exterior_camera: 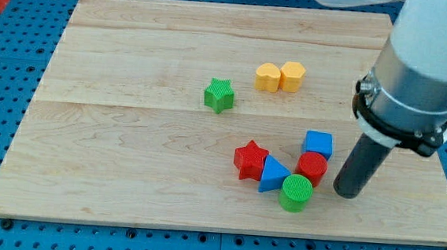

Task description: Slide the red star diagonally to the bottom left of the green star

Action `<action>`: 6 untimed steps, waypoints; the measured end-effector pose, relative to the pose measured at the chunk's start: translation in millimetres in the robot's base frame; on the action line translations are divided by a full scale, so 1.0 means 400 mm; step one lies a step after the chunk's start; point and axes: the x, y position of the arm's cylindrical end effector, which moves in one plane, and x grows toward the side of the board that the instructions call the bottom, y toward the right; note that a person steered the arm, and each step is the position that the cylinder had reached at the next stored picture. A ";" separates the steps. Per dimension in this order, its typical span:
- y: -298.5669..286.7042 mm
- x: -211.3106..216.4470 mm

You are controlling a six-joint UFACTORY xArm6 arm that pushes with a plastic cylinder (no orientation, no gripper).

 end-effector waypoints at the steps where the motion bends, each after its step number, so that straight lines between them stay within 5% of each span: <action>1: -0.129 -0.017; 6: -0.467 -0.152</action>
